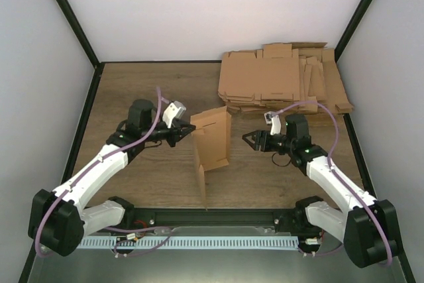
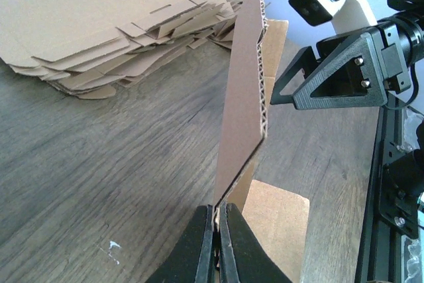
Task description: Fold the paper box
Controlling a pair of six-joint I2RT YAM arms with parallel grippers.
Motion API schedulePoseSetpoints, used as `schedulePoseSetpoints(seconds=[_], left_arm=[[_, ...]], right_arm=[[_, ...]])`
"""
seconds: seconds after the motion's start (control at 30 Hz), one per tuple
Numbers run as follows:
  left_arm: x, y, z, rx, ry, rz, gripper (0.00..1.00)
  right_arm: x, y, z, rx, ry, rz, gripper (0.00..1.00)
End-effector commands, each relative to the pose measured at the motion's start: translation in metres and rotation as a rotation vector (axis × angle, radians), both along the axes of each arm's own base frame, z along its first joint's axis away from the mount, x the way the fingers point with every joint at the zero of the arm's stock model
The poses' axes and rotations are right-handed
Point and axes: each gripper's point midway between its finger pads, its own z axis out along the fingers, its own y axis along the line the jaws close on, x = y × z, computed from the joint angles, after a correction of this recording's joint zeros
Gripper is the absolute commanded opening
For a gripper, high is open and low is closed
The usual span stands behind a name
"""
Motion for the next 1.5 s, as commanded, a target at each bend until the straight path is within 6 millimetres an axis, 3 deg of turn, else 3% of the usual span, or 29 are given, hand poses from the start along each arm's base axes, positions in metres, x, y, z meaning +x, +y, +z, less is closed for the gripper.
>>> schedulePoseSetpoints(seconds=[0.0,0.8,1.23,1.47], left_arm=[[-0.011,-0.004,-0.019,0.049,-0.004,-0.062,0.04],[-0.02,-0.009,-0.029,0.094,-0.008,-0.108,0.04],[-0.022,-0.011,-0.027,0.107,-0.023,-0.121,0.04],[-0.025,-0.012,-0.027,0.106,-0.031,-0.135,0.04]], right_arm=[[-0.002,0.005,0.009,0.042,-0.032,0.042,0.61],[-0.002,0.04,0.023,0.087,-0.091,0.177,0.57],[0.031,0.016,0.074,0.049,-0.244,-0.036,0.54],[0.023,0.043,0.08,0.094,-0.228,0.148,0.51]])
